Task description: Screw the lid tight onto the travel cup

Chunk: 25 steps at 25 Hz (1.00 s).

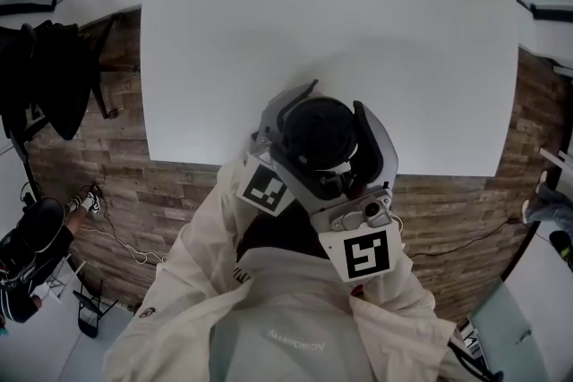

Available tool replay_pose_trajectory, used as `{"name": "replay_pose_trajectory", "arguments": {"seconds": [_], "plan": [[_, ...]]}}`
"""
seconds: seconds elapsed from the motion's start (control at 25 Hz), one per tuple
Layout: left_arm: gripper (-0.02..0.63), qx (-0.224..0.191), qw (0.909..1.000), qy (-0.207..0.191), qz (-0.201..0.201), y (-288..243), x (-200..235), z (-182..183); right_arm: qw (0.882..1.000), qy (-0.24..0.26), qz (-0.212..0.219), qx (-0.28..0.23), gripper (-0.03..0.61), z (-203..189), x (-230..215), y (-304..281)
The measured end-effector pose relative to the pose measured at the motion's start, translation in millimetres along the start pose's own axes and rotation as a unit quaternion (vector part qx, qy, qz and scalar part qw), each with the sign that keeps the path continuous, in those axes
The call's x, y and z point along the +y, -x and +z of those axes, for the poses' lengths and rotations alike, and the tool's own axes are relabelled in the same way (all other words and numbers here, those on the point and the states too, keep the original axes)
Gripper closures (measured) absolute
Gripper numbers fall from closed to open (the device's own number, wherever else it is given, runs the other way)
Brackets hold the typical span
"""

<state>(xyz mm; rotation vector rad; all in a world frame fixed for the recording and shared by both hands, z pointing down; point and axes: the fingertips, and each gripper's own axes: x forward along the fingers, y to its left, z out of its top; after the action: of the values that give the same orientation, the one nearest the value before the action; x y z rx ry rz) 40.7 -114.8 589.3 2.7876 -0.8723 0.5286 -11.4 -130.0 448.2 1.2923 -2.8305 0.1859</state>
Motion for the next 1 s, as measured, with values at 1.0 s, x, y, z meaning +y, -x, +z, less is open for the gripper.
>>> {"name": "replay_pose_trajectory", "arguments": {"seconds": [1.0], "plan": [[0.206, -0.034, 0.9988, -0.031, 0.016, 18.7, 12.1, 17.1, 0.994, 0.001, 0.111, 0.010, 0.135, 15.5, 15.9, 10.1]]}}
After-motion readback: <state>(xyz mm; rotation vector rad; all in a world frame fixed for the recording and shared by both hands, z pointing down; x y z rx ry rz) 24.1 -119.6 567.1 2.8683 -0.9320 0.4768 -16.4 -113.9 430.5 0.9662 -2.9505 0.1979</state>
